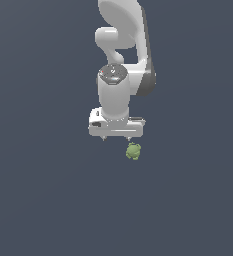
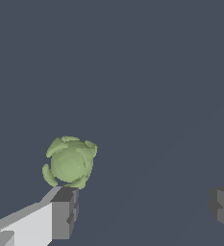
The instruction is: Pick up the object and move it to a goal position.
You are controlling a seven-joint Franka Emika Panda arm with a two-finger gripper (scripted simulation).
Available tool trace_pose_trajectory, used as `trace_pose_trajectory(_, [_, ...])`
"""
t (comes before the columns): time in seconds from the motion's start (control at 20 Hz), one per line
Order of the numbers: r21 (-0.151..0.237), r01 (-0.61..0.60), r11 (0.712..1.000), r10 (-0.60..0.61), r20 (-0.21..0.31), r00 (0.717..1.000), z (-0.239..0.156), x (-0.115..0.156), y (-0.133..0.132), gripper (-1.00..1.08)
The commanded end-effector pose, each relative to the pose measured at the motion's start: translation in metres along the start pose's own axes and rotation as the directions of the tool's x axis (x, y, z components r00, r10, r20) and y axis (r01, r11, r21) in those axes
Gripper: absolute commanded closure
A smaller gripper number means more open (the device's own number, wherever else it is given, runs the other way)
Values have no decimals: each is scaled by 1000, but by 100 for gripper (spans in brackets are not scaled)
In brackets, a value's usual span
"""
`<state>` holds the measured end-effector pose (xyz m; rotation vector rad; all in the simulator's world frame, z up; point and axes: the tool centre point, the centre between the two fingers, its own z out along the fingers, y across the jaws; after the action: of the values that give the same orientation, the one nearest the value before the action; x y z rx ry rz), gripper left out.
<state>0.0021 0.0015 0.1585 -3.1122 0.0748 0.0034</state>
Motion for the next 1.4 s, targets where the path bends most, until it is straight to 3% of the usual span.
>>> trace_pose_trajectory(0.0, [0, 0, 1000, 0, 0, 1000, 0, 0, 0, -92])
trace_pose_trajectory(0.6, [-11, 16, 1000, -16, 32, 999, 12, -8, 22, -92])
trace_pose_trajectory(1.35, [-19, -79, 997, 80, 19, 997, 30, -5, -12, -92])
